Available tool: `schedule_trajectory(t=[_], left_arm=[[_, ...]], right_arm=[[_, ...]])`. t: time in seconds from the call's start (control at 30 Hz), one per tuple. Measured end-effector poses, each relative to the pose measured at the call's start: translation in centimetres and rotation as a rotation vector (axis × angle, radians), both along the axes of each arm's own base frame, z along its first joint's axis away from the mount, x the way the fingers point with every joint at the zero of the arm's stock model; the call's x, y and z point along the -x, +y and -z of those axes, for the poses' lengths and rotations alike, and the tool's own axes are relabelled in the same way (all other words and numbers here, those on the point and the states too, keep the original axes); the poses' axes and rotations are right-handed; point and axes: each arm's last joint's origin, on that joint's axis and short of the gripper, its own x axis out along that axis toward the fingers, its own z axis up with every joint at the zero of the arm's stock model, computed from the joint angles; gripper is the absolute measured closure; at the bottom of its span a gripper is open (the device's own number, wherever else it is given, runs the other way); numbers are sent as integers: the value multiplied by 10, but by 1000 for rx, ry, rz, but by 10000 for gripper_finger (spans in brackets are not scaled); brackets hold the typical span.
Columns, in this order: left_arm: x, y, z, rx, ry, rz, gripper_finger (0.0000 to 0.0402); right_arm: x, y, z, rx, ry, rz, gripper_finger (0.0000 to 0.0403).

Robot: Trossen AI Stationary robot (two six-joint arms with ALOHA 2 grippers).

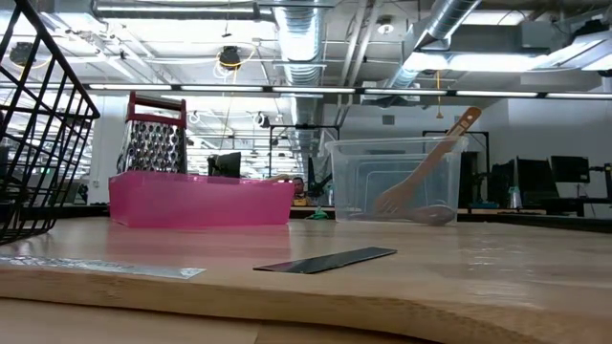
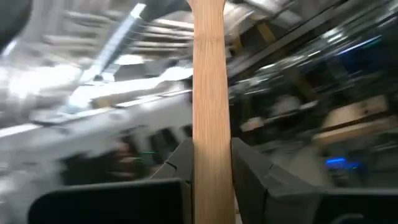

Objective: Pick & Place Kitchen Items
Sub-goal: Put the wooden spatula into the red bin

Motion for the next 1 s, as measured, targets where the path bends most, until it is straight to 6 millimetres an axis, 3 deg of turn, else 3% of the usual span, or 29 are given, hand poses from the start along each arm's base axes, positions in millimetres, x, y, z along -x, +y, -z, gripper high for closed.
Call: schedule_trajectory(t=[0.3, 0.6, 0.73, 0.87, 1.0], left_arm=[[14, 36, -12, -294, 59, -279, 355], [20, 32, -23, -654, 55, -315, 353], [20, 30, -24, -702, 42, -287, 353], [20, 30, -24, -703, 34, -288, 353], [23, 25, -26, -648, -12, -242, 353]], right_arm=[[-31, -34, 0, -57, -51, 221, 154], [-75, -45, 19, -34, -31, 334, 154], [-93, -44, 28, -50, -12, 331, 154], [-95, -47, 25, -73, 5, 270, 154], [-83, -53, 10, -25, -26, 211, 154]])
